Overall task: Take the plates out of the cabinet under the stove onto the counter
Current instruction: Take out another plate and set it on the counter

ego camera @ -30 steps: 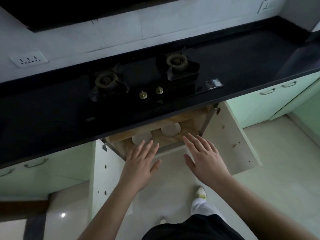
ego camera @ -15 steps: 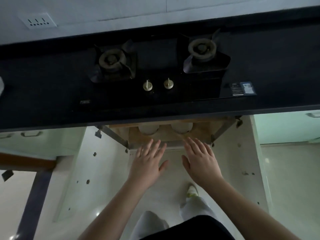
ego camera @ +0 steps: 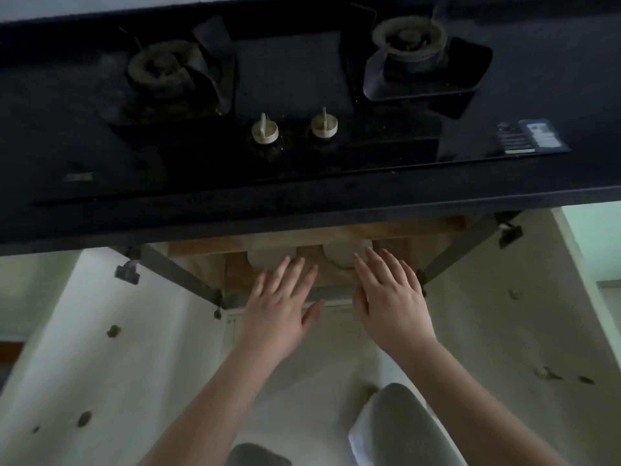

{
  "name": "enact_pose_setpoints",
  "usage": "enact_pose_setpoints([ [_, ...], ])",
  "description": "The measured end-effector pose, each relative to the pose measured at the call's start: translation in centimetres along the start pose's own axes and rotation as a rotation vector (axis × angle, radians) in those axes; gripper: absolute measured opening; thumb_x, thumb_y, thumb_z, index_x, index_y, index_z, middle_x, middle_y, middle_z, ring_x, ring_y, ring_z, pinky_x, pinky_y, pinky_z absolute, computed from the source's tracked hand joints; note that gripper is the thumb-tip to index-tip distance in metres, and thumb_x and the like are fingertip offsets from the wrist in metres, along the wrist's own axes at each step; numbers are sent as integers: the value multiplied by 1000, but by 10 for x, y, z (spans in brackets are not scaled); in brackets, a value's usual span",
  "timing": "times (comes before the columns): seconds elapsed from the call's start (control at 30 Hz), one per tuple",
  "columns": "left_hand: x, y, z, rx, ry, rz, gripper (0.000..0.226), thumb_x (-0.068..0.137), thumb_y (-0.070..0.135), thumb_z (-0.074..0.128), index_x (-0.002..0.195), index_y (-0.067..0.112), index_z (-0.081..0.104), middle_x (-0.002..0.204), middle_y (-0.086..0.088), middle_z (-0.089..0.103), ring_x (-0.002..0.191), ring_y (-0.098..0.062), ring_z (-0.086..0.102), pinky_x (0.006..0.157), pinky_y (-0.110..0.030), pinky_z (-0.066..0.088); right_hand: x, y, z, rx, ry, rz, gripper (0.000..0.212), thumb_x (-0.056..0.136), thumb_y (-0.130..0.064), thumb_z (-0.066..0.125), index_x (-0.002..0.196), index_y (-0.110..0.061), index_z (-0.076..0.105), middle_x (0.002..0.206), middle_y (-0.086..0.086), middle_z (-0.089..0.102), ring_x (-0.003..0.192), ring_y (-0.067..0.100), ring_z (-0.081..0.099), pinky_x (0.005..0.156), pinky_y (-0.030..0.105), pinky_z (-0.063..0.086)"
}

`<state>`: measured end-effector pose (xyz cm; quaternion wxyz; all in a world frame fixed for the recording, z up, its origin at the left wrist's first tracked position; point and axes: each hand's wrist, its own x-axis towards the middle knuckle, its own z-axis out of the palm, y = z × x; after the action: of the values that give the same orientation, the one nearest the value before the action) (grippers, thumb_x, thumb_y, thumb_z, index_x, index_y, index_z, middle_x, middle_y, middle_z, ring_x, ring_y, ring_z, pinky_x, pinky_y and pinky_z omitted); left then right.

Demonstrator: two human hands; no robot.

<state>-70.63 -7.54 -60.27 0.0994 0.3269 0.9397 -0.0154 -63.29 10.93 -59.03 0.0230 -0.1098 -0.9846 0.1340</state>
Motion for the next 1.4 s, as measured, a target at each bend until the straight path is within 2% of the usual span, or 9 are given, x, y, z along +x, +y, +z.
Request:
enact_pose_setpoints([
  [0.13, 29, -6, 45, -48, 132, -20, 65, 99, 59, 18, 153, 25, 29, 157, -1, 37, 147, -24, 27, 116, -48, 26, 21, 15, 49, -28, 102, 4, 47, 96, -30, 43, 142, -19, 47, 148, 7, 46, 140, 29, 37, 115, 46, 25],
  [0.33, 77, -16, 105, -20, 279, 27, 62, 99, 57, 23, 153, 27, 27, 157, -2, 37, 148, -25, 25, 118, -47, 17, 53, 35, 115, -126, 154, -4, 52, 95, -35, 29, 143, -19, 44, 147, 7, 48, 140, 28, 36, 115, 46, 24],
  [0.43, 99, -25, 130, 7, 361, 49, 61, 100, 56, 25, 155, 31, 20, 158, -5, 35, 148, -28, 24, 117, -46, 11, 68, 45, 143, -165, 207, -15, 49, 95, -33, 33, 140, -18, 47, 148, 7, 47, 139, 29, 38, 113, 47, 28],
  [0.63, 141, -37, 169, 30, 485, 55, 61, 101, 58, 27, 154, 30, 19, 159, -5, 32, 148, -27, 23, 114, -43, 6, 89, 69, 181, -226, 360, -33, 46, 96, -34, 35, 137, -17, 48, 147, 9, 47, 135, 31, 43, 110, 49, 32],
  [0.83, 162, -40, 180, 8, 576, 71, 62, 98, 60, 20, 151, 28, 24, 159, -4, 32, 149, -27, 20, 118, -46, 13, 102, 85, 198, -256, 449, -28, 47, 97, -32, 39, 141, -18, 44, 145, 9, 49, 135, 30, 41, 110, 48, 31],
  [1.13, 183, -33, 168, -111, 579, 103, 57, 98, 58, 28, 150, 33, 26, 157, -4, 35, 144, -27, 30, 114, -48, 27, 109, 95, 192, -260, 489, -37, 46, 96, -37, 36, 136, -19, 47, 141, 10, 52, 133, 30, 45, 107, 48, 35],
  [1.23, 201, -31, 154, -328, 551, 85, 53, 98, 55, 35, 148, 40, 28, 155, -1, 37, 139, -25, 38, 106, -47, 38, 116, 103, 190, -241, 487, -31, 45, 96, -37, 39, 138, -21, 44, 143, 8, 51, 133, 28, 44, 107, 47, 35],
  [1.33, 212, -25, 141, -895, 500, 58, 46, 98, 45, 47, 143, 43, 38, 137, 9, 52, 115, -6, 54, 85, -28, 50, 124, 111, 188, -168, 438, -7, 50, 96, -39, 37, 143, -22, 39, 147, 7, 46, 136, 28, 41, 108, 48, 33],
  [1.4, 221, -22, 129, -1286, 466, -30, 39, 99, 36, 51, 137, 38, 47, 121, 12, 61, 95, -3, 65, 69, -21, 52, 129, 115, 182, -68, 379, 42, 53, 95, -39, 38, 146, -23, 35, 151, 6, 41, 137, 28, 38, 110, 48, 31],
])
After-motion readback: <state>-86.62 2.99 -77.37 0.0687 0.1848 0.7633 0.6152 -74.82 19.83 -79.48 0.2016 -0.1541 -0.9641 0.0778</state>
